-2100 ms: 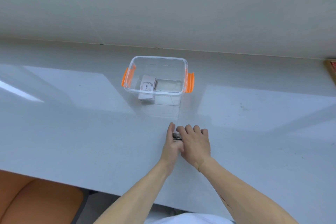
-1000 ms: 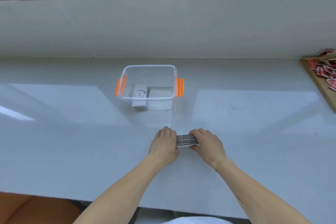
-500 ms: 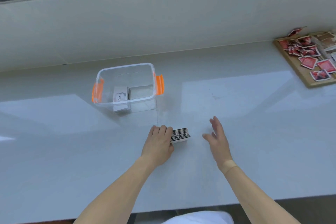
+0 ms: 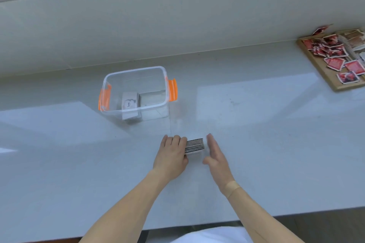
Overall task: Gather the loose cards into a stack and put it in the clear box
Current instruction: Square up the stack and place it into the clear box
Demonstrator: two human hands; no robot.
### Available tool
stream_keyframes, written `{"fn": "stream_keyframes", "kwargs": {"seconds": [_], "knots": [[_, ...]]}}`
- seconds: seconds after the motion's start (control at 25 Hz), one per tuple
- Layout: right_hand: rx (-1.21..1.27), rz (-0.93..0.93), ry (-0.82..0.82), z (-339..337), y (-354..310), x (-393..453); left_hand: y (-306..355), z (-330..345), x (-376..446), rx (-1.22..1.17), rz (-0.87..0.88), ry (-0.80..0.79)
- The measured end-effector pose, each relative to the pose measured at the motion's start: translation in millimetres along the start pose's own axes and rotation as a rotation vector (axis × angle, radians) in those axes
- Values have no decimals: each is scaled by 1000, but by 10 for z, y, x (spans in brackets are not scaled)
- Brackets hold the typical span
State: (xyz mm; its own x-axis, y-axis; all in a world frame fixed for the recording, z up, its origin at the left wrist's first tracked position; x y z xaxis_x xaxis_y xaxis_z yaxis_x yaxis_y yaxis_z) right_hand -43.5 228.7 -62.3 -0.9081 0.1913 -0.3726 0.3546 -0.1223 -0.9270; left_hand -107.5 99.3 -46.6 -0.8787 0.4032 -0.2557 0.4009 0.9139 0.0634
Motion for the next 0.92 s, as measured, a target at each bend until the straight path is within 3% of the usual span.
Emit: {"fn": "stream_keyframes", "kwargs": {"seconds": [0.08,0.12,0.24,0.4,0.52,0.64,0.76,0.84,0.92], "knots": [[55,28,174,-188,-7,20,2,0,-9,-5,2,-2],[60,38,179,-162,-19,20,-1,-5,-12,-8,3,1],[28,46,-37,134,22,-30,-13,-9,-10,0,8,5],[46,69,133,-49,-17,57,-21,3,-16,-2,2,-9],[-49,84,-28,117,-3,59,-45,17,-23,-2,-9,-13],[-37,58,52,-4,-54,107,-58,26,-17,9,-2,-11],[-163,76,-153,233,-32,73,-65,58,-34,7,-16,-19],[-272,31,-183,293,-79,80,-61,67,-37,27,-2,-3],[-688,-164,-260,336,-289,165,-79,68,-37,13,1,2]]}}
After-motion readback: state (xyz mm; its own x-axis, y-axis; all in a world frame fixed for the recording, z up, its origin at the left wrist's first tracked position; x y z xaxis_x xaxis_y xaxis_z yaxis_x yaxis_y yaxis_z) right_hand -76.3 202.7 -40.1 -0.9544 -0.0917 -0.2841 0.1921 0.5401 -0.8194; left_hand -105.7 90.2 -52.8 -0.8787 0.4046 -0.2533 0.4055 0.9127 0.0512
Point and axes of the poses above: each hand's wrist, its own x-axis towards the middle knuckle, its own z-axis out of the palm, y = z × x, the point moved 8 cm from there along x, towards the middle knuckle, and after that the axes turned 6 degrees about -z, right-handed, at the moved point
